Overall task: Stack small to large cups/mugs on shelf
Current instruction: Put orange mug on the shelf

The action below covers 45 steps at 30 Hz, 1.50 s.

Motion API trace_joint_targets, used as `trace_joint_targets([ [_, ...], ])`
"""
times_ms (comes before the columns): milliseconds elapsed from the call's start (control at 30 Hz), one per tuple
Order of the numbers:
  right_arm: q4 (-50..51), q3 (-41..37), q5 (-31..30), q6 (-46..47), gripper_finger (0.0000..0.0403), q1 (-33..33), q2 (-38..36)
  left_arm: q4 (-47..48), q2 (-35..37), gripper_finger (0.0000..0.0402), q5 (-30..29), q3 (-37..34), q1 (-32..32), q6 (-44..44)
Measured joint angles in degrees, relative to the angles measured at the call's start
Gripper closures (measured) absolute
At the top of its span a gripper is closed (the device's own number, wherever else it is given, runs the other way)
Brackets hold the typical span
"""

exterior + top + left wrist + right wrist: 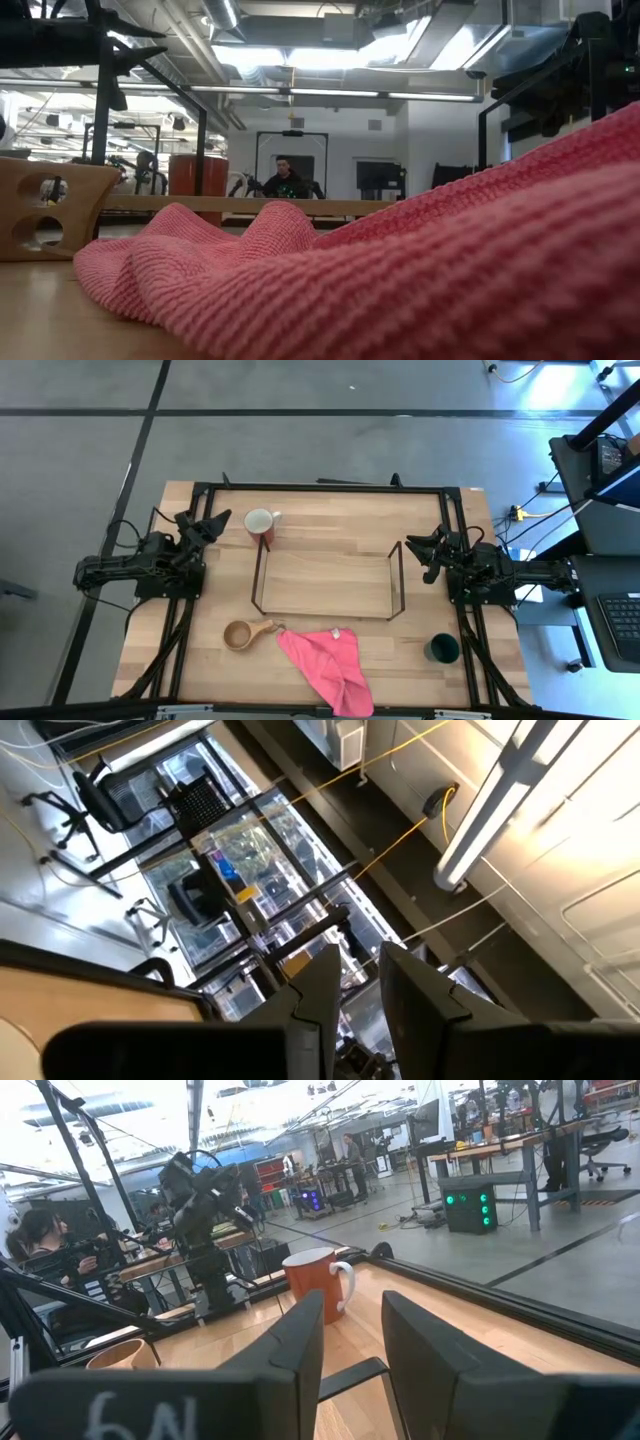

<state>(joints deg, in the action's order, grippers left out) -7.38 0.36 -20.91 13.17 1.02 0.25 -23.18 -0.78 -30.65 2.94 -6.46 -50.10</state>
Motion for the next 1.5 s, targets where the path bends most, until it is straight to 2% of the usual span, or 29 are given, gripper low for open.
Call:
trace_joint_targets([
  [133, 0.0, 0.0, 0.0, 0.1, 0.0297, 0.0, 0.0, 1.2, -0.1, 0.0333, 0.5, 1.1, 0.0, 0.0],
  [267, 0.0, 0.0, 0.0, 0.1, 0.0297, 0.0, 0.0, 2.0, -3.6, 0.0333, 5.6, 8.0, 0.0, 9.0],
  [400, 0.0, 0.0, 0.0, 0.0, 0.0297, 0.0, 0.0, 1.9, -10.8, 0.0333, 11.9, 17.5, 0.0, 22.0],
  [567, 0.0, 0.0, 0.0, 0.0, 0.0297, 0.0, 0.0, 4.3, -23.3, 0.0333, 15.2, 28.9, 0.0, 33.1],
  [633, 0.0, 0.0, 0.0, 0.1, 0.0297, 0.0, 0.0, 12.4, -28.4, 0.0333, 12.5, 34.7, -0.5, 37.0],
  [700, 0.0, 0.0, 0.0, 0.1, 0.0297, 0.0, 0.0, 26.8, -32.7, 0.0333, 6.8, 41.8, -2.0, 39.4],
  [800, 0.0, 0.0, 0.0, 0.0, 0.0297, 0.0, 0.0, 49.7, -39.4, 0.0333, -3.2, 52.5, -6.6, 37.1],
  [833, 0.0, 0.0, 0.0, 0.1, 0.0297, 0.0, 0.0, 56.0, -41.5, 0.0333, -4.2, 55.7, -8.7, 35.1],
  [867, 0.0, 0.0, 0.0, 0.1, 0.0297, 0.0, 0.0, 61.8, -43.6, 0.0333, -3.5, 58.7, -11.1, 33.4],
  [933, 0.0, 0.0, 0.0, 0.0, 0.0297, 0.0, 0.0, 70.4, -47.3, 0.0333, 2.7, 63.7, -16.0, 31.2],
  [1033, 0.0, 0.0, 0.0, 0.1, 0.0297, 0.0, 0.0, 77.9, -52.5, 0.0333, 11.4, 68.2, -23.1, 27.8],
  [1200, 0.0, 0.0, 0.0, 0.1, 0.0297, 0.0, 0.0, 84.5, -62.0, 0.0333, 18.0, 71.1, -32.4, 22.6],
  [1333, 0.0, 0.0, 0.0, 0.0, 0.0297, 0.0, 0.0, 86.8, -69.0, 0.0333, 26.0, 72.2, -36.7, 22.5],
  [1500, 0.0, 0.0, 0.0, 0.0, 0.0297, 0.0, 0.0, 91.5, -76.0, 0.0333, 26.8, 72.2, -38.3, 25.3],
])
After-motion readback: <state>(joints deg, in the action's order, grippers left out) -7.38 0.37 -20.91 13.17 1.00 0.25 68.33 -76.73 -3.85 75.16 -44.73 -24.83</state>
